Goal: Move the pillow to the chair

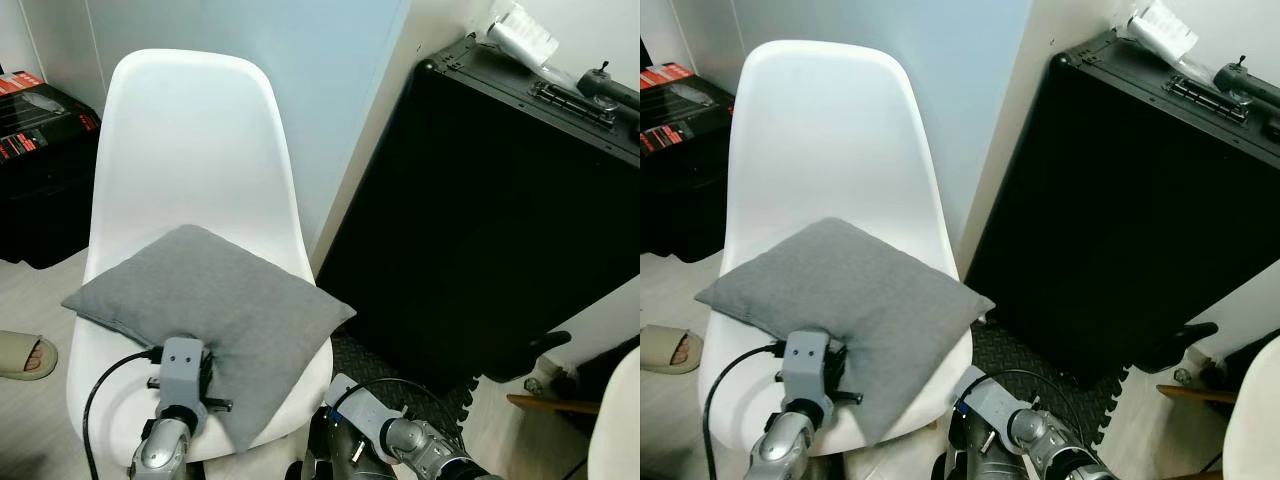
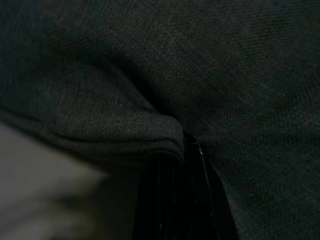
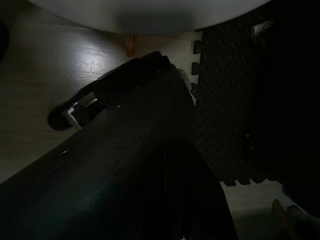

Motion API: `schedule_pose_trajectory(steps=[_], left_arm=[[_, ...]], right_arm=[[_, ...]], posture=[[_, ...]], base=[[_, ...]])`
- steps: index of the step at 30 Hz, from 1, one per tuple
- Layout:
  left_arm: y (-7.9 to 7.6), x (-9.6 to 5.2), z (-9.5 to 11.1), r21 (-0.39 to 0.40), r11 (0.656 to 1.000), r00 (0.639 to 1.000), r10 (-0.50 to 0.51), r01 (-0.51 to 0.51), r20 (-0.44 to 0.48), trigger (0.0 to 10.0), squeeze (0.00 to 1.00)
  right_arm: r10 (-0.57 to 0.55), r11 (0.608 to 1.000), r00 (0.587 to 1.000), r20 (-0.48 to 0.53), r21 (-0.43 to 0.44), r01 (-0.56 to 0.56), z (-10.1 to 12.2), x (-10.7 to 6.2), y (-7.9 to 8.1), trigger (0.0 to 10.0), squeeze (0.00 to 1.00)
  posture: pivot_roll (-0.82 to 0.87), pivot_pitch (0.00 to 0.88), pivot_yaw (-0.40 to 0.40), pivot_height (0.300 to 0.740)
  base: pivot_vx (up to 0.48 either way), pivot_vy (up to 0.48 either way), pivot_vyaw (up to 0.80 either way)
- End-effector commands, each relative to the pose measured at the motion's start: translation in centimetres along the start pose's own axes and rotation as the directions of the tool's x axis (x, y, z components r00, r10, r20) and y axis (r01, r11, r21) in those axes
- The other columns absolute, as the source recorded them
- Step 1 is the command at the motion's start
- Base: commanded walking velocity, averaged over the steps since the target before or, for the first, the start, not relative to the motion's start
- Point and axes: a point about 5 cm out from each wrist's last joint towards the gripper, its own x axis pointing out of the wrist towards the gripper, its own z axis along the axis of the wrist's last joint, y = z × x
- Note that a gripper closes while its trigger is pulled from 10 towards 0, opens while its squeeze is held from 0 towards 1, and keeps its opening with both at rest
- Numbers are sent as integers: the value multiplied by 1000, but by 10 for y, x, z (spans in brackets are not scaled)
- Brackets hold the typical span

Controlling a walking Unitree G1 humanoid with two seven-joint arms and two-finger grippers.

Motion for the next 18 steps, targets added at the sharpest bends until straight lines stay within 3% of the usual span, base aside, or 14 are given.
schedule_pose_trajectory(steps=[1, 2, 9, 14, 18], left_arm=[[4, -4, -7, -10, 999, 999, 40, -40, -36, 10000, 0], [3, -6, -11, -18, 999, 998, 37, -38, -52, 10000, 1000], [4, -17, -24, -57, 998, 995, 35, -41, -95, 10000, 1000], [6, -27, -22, -134, 987, 993, -102, 94, -60, 10000, 1000], [18, -52, -25, -122, 957, 956, -276, 263, -105, 10000, 1000]], right_arm=[[139, 990, 976, -165, 32, -136, -38, -1, 32, 10000, 0], [139, 990, 976, -167, 23, -137, -37, -1, 31, 10000, 0], [146, 989, 975, -169, 17, -146, -33, 0, 32, 10000, 0], [164, 987, 974, -156, 29, -161, -29, 1, 35, 10000, 0], [172, 985, 975, -141, 33, -169, -23, 3, 35, 10000, 0]], posture=[[-33, 174, -224, 577], [-18, 153, -222, 577], [1, 135, -212, 577], [23, 120, -208, 577], [29, 130, -203, 577]], base=[[0, 0, 0], [0, 0, 0], [0, 0, 0], [0, 0, 0], [0, 0, 0]])
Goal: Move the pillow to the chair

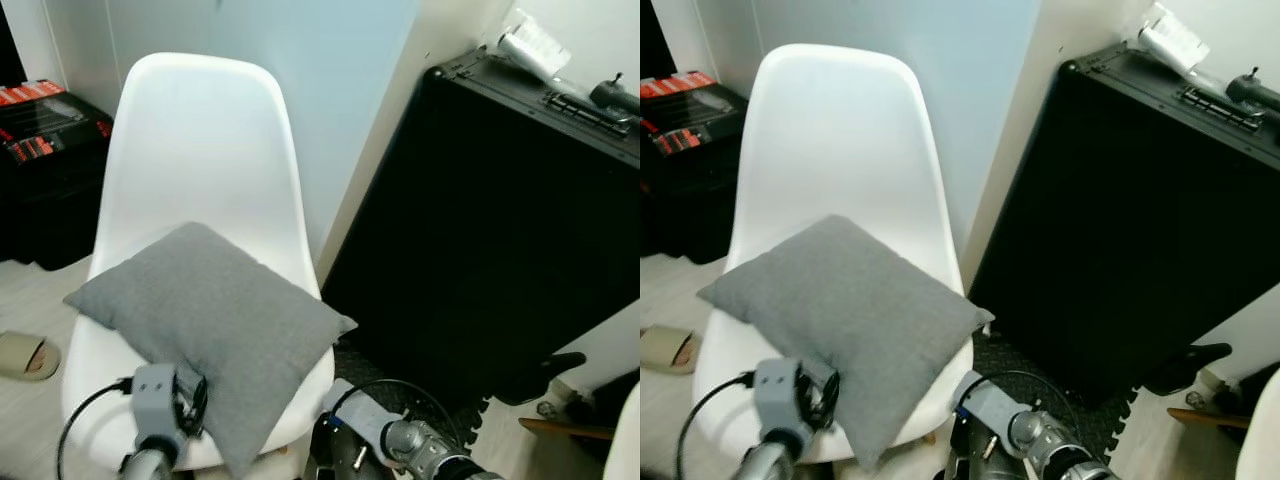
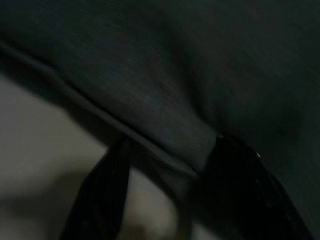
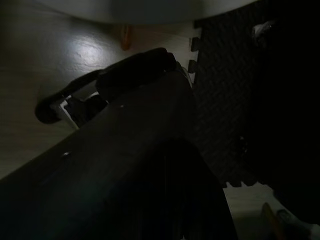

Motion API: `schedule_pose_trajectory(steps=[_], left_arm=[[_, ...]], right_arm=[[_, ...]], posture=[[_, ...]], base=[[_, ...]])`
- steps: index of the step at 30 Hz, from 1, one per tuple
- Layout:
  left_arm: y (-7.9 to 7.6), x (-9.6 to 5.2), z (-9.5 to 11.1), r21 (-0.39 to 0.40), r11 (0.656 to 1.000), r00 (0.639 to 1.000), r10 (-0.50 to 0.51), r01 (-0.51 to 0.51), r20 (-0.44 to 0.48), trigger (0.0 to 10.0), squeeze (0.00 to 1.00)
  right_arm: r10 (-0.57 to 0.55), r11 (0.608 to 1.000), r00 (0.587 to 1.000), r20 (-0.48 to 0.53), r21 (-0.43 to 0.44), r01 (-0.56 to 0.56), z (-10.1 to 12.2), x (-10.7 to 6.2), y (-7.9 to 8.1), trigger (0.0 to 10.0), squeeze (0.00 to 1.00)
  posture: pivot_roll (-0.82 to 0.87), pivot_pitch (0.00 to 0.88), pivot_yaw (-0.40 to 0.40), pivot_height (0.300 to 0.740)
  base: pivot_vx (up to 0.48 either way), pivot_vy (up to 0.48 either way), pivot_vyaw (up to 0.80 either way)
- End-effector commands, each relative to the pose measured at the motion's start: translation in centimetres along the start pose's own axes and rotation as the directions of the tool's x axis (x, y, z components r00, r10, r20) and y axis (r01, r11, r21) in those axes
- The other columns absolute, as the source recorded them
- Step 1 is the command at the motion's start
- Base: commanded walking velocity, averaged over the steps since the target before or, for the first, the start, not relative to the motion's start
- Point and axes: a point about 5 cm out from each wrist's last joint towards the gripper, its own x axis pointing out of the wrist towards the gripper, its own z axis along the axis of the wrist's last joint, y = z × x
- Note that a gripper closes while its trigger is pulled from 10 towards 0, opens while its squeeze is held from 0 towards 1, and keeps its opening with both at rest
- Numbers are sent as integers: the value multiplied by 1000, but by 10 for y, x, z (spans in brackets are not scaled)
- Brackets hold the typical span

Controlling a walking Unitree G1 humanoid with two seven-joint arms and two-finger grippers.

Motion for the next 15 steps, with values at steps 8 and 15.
schedule_pose_trajectory(steps=[8, 15], left_arm=[[-4, -73, -10, -73, 950, 932, -313, 305, -184, 10000, 1000], [-27, -92, 39, -113, 863, 870, -486, 493, 82, 10000, 0]], right_arm=[[169, 985, 981, -94, 36, -167, -24, 3, 35, 10000, 0], [186, 983, 977, -101, 27, -184, -25, 3, 38, 10000, 0]], posture=[[52, 133, -208, 577], [79, 130, -218, 577]], base=[[0, 0, 0], [0, 0, 0]])
